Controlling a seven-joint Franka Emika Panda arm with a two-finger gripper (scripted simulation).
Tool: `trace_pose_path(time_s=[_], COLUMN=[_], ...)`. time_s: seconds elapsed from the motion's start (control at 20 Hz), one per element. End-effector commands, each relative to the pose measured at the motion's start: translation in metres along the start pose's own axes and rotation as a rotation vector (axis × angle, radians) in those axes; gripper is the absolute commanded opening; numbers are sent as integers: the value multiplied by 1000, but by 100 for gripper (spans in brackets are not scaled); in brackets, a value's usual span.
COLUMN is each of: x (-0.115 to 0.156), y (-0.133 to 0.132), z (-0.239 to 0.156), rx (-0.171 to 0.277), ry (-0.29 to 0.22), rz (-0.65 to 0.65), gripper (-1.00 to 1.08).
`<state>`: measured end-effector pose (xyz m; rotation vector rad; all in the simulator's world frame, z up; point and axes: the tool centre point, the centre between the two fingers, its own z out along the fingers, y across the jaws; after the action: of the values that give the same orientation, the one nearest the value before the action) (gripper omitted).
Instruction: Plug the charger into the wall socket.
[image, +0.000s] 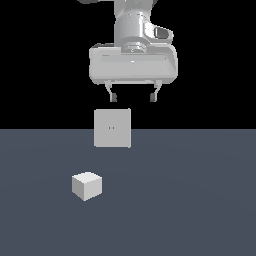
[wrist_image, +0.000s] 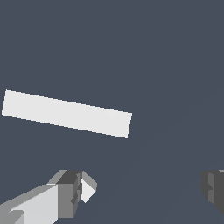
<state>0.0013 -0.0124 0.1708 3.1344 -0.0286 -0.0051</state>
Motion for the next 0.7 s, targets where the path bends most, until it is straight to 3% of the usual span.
trace_pose_path(time_s=[0.0, 0.65], x=[0, -14], y=[0, -20], z=[0, 19], rx=[0, 8], ry=[0, 17], rz=[0, -149], gripper=[100, 100])
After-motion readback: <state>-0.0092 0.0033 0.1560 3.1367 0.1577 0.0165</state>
